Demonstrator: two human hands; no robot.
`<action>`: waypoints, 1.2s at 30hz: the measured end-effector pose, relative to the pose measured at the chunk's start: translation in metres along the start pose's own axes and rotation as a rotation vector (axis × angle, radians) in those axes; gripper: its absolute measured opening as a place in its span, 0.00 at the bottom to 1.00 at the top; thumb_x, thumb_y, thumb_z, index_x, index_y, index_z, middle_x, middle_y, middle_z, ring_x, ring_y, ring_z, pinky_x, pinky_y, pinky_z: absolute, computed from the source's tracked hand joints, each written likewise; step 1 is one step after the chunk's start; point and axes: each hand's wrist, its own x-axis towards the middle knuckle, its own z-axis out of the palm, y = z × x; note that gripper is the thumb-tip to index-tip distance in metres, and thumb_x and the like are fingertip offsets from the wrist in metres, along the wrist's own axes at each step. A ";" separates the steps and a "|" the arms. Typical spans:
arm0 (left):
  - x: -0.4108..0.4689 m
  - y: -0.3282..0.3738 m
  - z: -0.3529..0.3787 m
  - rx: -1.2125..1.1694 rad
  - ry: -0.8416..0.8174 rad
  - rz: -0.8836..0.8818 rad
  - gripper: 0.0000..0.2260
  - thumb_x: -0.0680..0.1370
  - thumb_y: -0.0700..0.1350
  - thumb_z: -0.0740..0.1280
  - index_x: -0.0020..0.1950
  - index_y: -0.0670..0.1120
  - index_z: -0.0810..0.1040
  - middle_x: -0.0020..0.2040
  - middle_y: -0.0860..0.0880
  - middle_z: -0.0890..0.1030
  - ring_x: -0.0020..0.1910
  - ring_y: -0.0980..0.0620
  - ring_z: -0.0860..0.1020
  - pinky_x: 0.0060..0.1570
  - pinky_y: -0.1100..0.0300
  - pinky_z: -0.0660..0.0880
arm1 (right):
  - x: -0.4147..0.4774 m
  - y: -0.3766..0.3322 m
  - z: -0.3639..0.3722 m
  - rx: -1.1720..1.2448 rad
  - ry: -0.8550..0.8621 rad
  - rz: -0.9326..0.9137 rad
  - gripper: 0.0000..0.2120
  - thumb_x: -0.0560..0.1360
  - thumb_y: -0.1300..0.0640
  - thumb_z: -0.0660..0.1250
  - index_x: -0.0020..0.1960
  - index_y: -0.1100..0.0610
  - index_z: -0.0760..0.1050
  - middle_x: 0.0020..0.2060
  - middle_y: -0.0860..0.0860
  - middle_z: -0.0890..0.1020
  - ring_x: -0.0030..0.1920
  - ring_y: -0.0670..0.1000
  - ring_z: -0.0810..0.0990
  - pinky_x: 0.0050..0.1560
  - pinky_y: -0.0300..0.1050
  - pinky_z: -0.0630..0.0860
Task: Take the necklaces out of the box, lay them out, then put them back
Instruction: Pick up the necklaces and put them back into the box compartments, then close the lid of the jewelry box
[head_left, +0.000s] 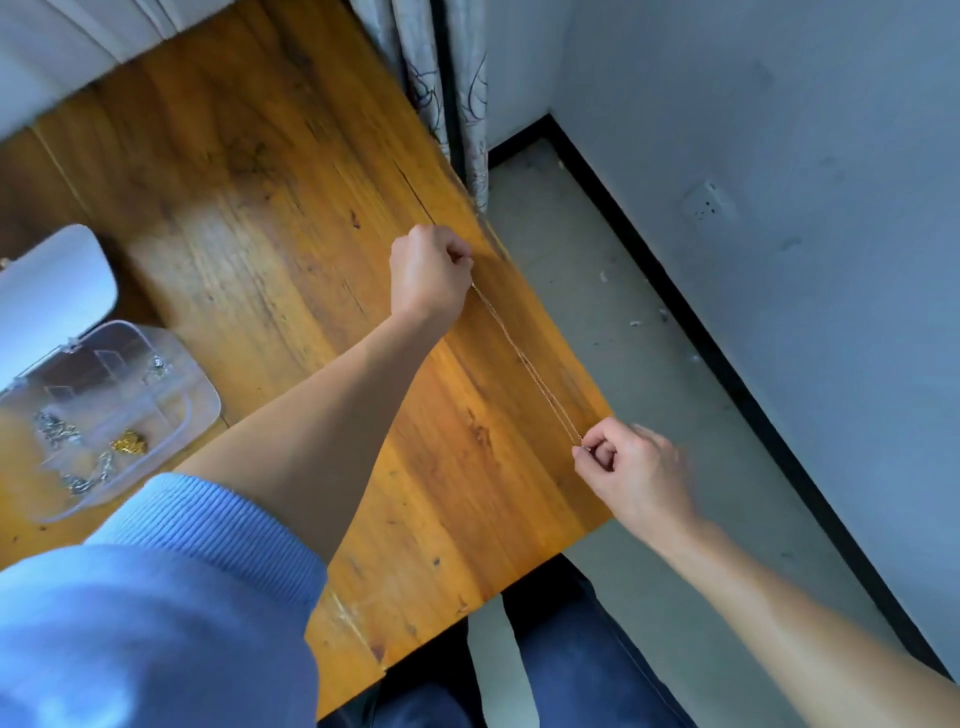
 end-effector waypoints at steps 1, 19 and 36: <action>0.006 0.010 0.010 0.023 -0.006 0.024 0.05 0.77 0.36 0.67 0.48 0.41 0.83 0.44 0.42 0.84 0.42 0.44 0.83 0.45 0.50 0.82 | 0.008 0.011 -0.009 0.007 -0.009 0.002 0.09 0.69 0.53 0.74 0.36 0.51 0.74 0.24 0.45 0.73 0.31 0.49 0.74 0.29 0.44 0.73; 0.012 0.093 0.126 0.040 0.071 0.056 0.07 0.76 0.47 0.70 0.46 0.44 0.82 0.42 0.47 0.83 0.41 0.49 0.80 0.41 0.57 0.76 | 0.119 0.128 -0.093 0.151 -0.052 0.081 0.07 0.71 0.46 0.70 0.45 0.49 0.79 0.31 0.41 0.76 0.35 0.48 0.77 0.36 0.46 0.75; -0.024 0.041 0.069 -0.302 -0.040 -0.285 0.10 0.80 0.49 0.65 0.57 0.46 0.78 0.42 0.46 0.82 0.35 0.52 0.82 0.39 0.53 0.78 | 0.302 0.040 -0.120 0.702 -0.039 0.570 0.16 0.77 0.50 0.65 0.61 0.57 0.75 0.52 0.52 0.80 0.49 0.55 0.80 0.46 0.49 0.81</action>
